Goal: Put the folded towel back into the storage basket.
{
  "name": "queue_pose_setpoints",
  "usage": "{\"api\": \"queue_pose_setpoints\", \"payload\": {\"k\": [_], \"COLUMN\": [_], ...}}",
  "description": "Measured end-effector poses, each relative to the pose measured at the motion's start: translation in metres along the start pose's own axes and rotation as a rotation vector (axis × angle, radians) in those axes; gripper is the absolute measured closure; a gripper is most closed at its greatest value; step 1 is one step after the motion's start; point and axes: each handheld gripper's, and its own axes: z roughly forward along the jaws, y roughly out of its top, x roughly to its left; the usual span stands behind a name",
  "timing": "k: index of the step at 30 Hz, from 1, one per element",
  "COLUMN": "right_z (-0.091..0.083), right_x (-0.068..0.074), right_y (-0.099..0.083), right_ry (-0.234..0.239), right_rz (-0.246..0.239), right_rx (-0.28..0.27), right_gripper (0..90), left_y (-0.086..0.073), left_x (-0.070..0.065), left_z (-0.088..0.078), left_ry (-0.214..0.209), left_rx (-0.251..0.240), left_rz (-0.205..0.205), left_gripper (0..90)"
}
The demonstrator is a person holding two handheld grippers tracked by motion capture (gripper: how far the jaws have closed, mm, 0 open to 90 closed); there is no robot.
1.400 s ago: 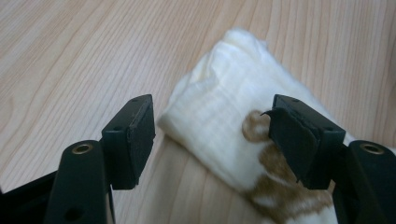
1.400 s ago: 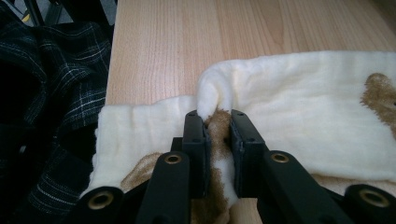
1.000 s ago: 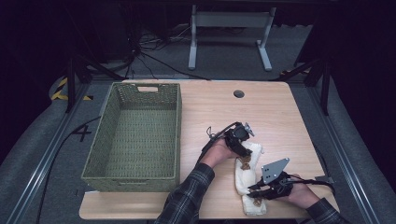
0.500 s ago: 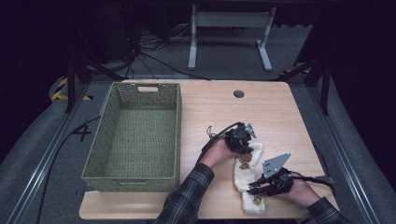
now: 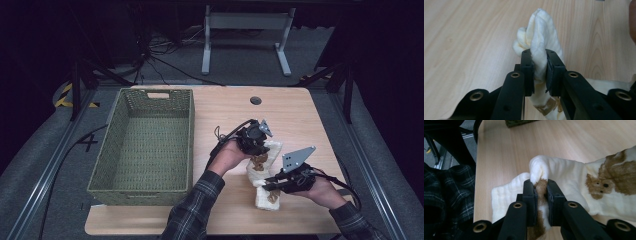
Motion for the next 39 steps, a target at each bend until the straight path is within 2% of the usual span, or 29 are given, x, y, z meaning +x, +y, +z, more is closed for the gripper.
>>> {"api": "queue_pose_setpoints", "payload": {"k": [3, 5, 6, 7, 8, 10, 15, 19, 28, 29, 31, 32, 34, 35, 36, 39], "right_z": [-0.005, -0.007, -0.007, -0.007, -0.009, -0.009, -0.012, -0.015, -0.011, -0.011, -0.006, -0.005, -0.002, -0.002, 0.002, 0.005], "right_x": [-0.002, -0.003, -0.003, -0.003, -0.004, -0.004, -0.005, -0.008, -0.01, -0.01, -0.011, -0.012, -0.012, -0.012, -0.012, -0.012], "right_y": [0.015, 0.023, 0.027, 0.027, 0.036, 0.039, 0.065, 0.083, 0.12, 0.12, 0.133, 0.136, 0.144, 0.144, 0.153, 0.16], "right_ry": [-0.008, -0.011, -0.011, -0.011, -0.011, -0.016, -0.024, -0.009, -0.002, -0.002, 0.003, 0.003, 0.009, 0.009, 0.012, 0.012], "right_rz": [-0.011, -0.017, -0.022, -0.022, -0.03, -0.04, -0.064, -0.072, -0.097, -0.097, -0.097, -0.099, -0.1, -0.1, -0.098, -0.1], "right_rx": [-0.007, -0.014, -0.016, -0.016, -0.014, -0.013, -0.014, -0.042, -0.07, -0.07, -0.084, -0.085, -0.099, -0.099, -0.103, -0.107], "right_gripper": [80.2, 80.2, 80.2, 80.2, 80.2, 80.2, 80.2, 80.2, 80.1, 80.1, 80.2, 80.1, 80.1, 80.1, 80.2, 80.1], "left_y": [0.004, 0.005, 0.006, 0.006, 0.007, 0.007, 0.009, 0.009, -0.013, -0.013, -0.019, -0.019, -0.025, -0.025, -0.029, -0.034], "left_x": [0.001, 0.001, 0.003, 0.003, 0.004, 0.004, 0.007, 0.008, 0.023, 0.023, 0.028, 0.028, 0.033, 0.033, 0.037, 0.041], "left_z": [-0.017, -0.02, -0.03, -0.03, -0.041, -0.046, -0.072, -0.087, -0.124, -0.124, -0.136, -0.136, -0.149, -0.149, -0.157, -0.167], "left_ry": [0.026, 0.03, 0.043, 0.043, 0.058, 0.067, 0.1, 0.12, 0.136, 0.136, 0.145, 0.145, 0.155, 0.155, 0.156, 0.166], "left_rx": [-0.008, -0.013, -0.014, -0.014, -0.014, -0.011, -0.007, -0.005, -0.049, -0.049, -0.06, -0.06, -0.071, -0.071, -0.082, -0.088], "left_rz": [0.001, -0.003, -0.005, -0.005, -0.009, -0.006, -0.003, 0.006, -0.005, -0.005, 0.0, 0.0, 0.003, 0.003, 0.0, 0.008], "left_gripper": [78.6, 78.7, 78.7, 78.7, 78.7, 78.7, 78.7, 78.7, 78.7, 78.7, 78.7, 78.7, 78.7, 78.7, 78.7, 78.7]}}
